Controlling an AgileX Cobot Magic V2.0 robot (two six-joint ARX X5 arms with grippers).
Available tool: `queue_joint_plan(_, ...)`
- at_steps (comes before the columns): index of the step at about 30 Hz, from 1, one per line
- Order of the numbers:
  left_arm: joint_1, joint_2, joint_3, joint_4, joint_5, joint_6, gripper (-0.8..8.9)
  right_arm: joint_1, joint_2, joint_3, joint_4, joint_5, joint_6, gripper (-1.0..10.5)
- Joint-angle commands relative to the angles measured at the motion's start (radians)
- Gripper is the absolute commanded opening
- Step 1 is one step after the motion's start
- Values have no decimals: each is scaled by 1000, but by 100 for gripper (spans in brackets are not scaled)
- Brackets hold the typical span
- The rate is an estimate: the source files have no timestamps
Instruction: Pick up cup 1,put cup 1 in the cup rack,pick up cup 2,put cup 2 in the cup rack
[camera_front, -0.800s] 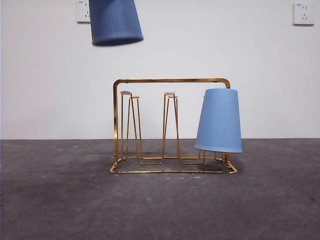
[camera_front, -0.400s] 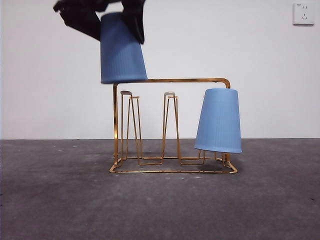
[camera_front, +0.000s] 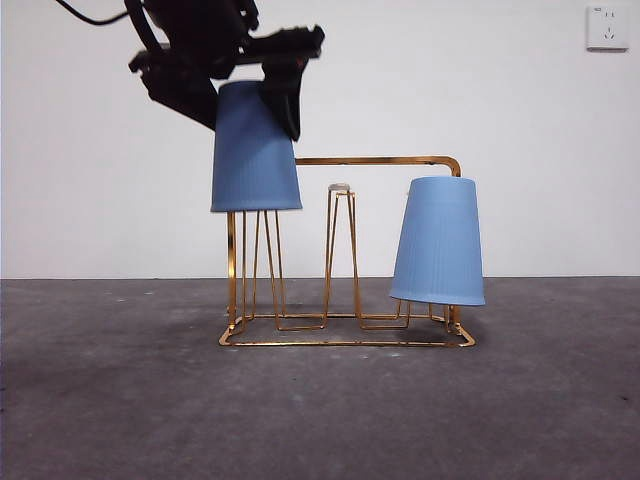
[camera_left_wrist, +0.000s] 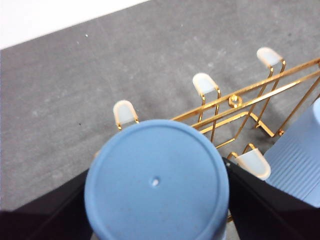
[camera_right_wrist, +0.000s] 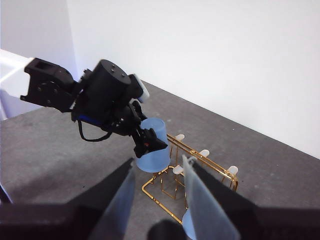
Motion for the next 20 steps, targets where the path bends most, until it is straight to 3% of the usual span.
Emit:
queue_joint_plan(1,8,33,-4,10,-2,6,-8,0,-6,-3,3,1,12,167)
queue_joint_plan(20,28,163,-5,-24,-3,-27,-8,0,-6,-3,-20,1,12,167)
